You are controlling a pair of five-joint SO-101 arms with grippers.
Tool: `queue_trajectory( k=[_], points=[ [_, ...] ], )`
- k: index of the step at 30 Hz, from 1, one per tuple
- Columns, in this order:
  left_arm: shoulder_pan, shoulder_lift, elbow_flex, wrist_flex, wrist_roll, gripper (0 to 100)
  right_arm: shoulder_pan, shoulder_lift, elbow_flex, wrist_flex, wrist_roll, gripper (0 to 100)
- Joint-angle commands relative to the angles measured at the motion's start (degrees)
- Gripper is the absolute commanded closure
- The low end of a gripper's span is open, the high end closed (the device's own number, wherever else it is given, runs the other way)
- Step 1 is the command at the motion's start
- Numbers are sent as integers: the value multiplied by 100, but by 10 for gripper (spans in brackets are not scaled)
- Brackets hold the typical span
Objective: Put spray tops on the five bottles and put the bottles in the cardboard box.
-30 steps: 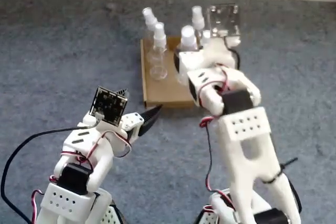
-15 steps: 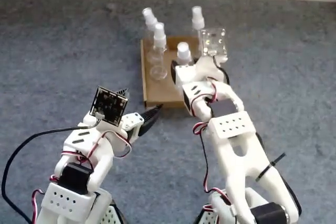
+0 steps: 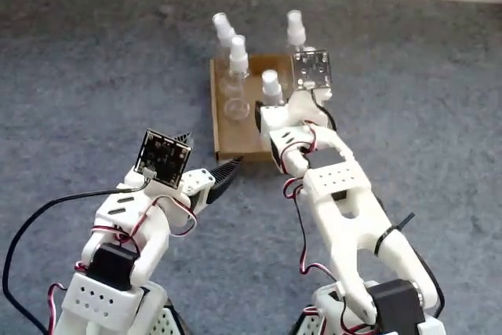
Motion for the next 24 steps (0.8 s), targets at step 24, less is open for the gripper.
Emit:
queue_trajectory(
  k=[24],
  points=[
    [-66,13,-22,-132,-9,723,66,-31,-66,760,44,906]
  ],
)
